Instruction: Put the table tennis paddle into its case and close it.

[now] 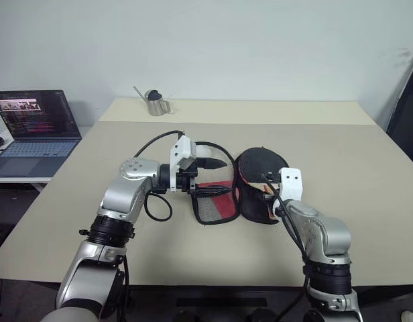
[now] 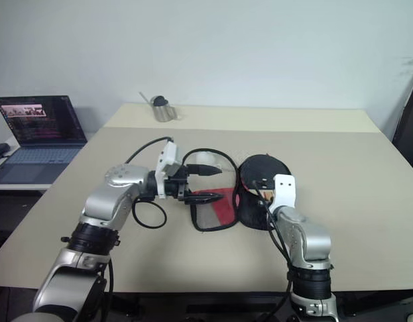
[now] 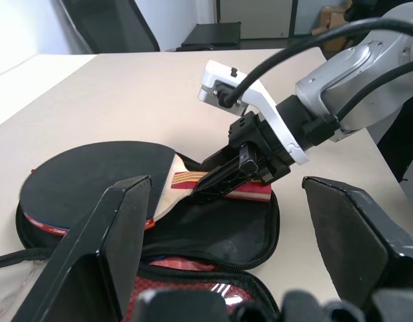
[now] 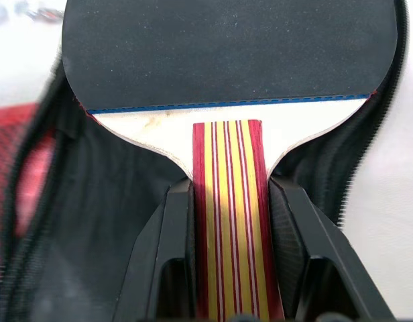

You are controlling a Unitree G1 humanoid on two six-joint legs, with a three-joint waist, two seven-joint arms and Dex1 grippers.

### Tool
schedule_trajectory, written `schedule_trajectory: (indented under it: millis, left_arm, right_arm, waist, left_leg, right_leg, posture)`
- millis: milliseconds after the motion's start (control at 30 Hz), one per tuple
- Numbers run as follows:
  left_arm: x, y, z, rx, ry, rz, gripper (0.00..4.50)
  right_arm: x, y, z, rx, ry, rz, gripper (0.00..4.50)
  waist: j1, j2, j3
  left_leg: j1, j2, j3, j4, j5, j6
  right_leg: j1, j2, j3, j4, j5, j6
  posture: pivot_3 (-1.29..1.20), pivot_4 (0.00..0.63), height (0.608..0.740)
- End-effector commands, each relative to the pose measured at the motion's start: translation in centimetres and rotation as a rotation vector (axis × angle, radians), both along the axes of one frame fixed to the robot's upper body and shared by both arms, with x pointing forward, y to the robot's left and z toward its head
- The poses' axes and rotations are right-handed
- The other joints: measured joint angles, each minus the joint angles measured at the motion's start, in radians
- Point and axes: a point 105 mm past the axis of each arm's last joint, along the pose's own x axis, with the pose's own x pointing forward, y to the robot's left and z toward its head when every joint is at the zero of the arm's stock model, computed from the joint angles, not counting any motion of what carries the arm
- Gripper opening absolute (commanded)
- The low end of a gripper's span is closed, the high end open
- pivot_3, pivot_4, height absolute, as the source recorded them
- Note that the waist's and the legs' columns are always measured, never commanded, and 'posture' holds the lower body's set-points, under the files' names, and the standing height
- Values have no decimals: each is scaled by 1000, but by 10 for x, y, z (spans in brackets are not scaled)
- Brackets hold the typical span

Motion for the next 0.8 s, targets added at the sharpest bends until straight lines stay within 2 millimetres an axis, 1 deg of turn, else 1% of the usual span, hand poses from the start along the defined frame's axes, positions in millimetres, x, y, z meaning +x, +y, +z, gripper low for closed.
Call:
schedule_trajectory:
  millis: [33, 133, 367, 467, 533, 567, 800]
  left_arm:
    - [-3, -2, 12, -27, -48, -17, 3946]
    - [-4, -3, 12, -28, -47, -23, 3946]
    - [-4, -4, 11, -28, -44, -30, 3946]
    - [-3, -5, 10, -29, -44, -31, 3946]
    - [-3, -4, 10, -29, -44, -30, 3946]
    - [-3, -4, 10, -29, -44, -30, 3946]
    - [-3, -3, 8, -25, -44, -32, 3946]
  right_arm:
    - [2, 4, 8, -6, -51, 5, 1110]
    - [2, 5, 6, -6, -49, 5, 1110]
    - [7, 13, 11, -13, -68, 32, 1110]
    - [8, 15, 14, 22, -86, 23, 1110]
    - [9, 14, 16, 28, -96, 13, 1863]
    - [9, 13, 17, 26, -101, 11, 2065]
    - [10, 12, 26, -9, -141, 35, 4472]
  waist:
    - [0, 0, 0]
    - [0, 0, 0]
    - [0, 0, 0]
    - [0, 0, 0]
    - [0, 0, 0]
    - [0, 0, 0]
    - [0, 0, 0]
  left_leg:
    - [0, 0, 0, 0, 0, 0]
    - [0, 0, 0, 0, 0, 0]
    - [0, 0, 0, 0, 0, 0]
    - [0, 0, 0, 0, 0, 0]
    - [0, 0, 0, 0, 0, 0]
    - [0, 0, 0, 0, 0, 0]
    - [0, 0, 0, 0, 0, 0]
  right_leg:
    - [0, 0, 0, 0, 0, 0]
    - [0, 0, 0, 0, 0, 0]
    - [0, 0, 0, 0, 0, 0]
    - [0, 0, 0, 0, 0, 0]
    - [0, 0, 0, 0, 0, 0]
    - [0, 0, 0, 0, 0, 0]
    - [0, 0, 0, 0, 0, 0]
  posture:
    - [0, 150, 740]
    - [0, 150, 740]
    - [0, 150, 740]
    - [0, 150, 740]
    - [0, 150, 740]
    - [0, 150, 740]
    - [0, 150, 740]
